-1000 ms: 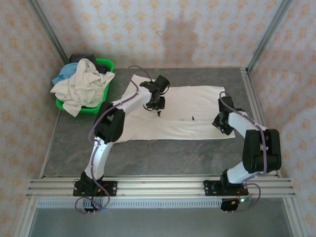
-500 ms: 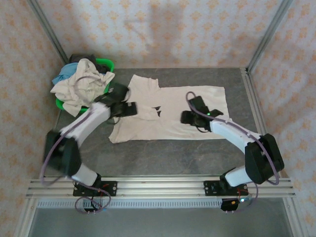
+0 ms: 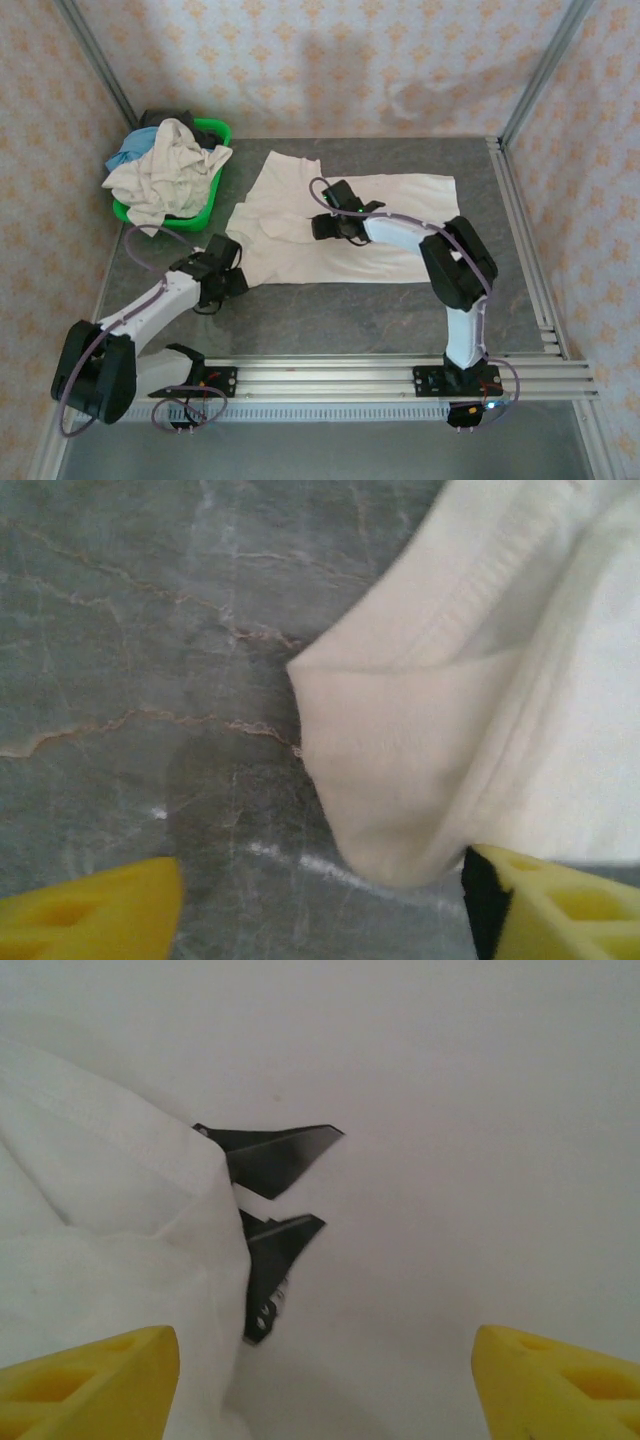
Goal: Fold and stack the t-shirts
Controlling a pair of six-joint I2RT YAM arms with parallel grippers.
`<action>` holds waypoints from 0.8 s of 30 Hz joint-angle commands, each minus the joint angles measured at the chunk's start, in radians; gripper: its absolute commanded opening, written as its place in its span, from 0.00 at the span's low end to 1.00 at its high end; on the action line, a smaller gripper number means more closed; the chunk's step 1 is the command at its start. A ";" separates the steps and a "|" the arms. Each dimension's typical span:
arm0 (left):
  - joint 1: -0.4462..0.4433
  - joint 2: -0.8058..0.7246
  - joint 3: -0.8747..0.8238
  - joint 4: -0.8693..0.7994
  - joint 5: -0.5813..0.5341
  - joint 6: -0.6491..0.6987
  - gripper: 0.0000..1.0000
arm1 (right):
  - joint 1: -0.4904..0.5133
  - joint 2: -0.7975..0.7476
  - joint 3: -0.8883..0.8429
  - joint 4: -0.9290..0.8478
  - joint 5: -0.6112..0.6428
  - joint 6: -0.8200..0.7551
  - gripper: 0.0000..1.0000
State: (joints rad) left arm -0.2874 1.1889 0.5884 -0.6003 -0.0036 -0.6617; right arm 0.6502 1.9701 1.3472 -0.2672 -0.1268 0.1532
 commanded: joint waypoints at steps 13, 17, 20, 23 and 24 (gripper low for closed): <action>0.056 0.139 0.074 0.079 0.058 0.041 0.07 | 0.049 0.147 0.192 -0.179 0.117 -0.138 0.79; 0.082 0.138 0.102 0.038 0.044 0.056 0.03 | 0.049 0.185 0.224 -0.213 0.191 -0.125 0.66; 0.096 0.107 0.115 -0.003 0.008 0.064 0.02 | 0.047 0.196 0.244 -0.249 0.307 -0.084 0.50; 0.112 0.088 0.121 -0.031 -0.013 0.069 0.02 | 0.042 0.174 0.245 -0.289 0.400 -0.026 0.36; 0.114 0.086 0.123 -0.041 -0.025 0.072 0.02 | 0.042 0.157 0.236 -0.292 0.420 -0.008 0.32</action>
State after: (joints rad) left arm -0.1883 1.3010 0.6868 -0.5652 0.0433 -0.6121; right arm 0.6991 2.1475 1.5711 -0.4744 0.1425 0.0849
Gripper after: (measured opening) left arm 0.045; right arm 0.349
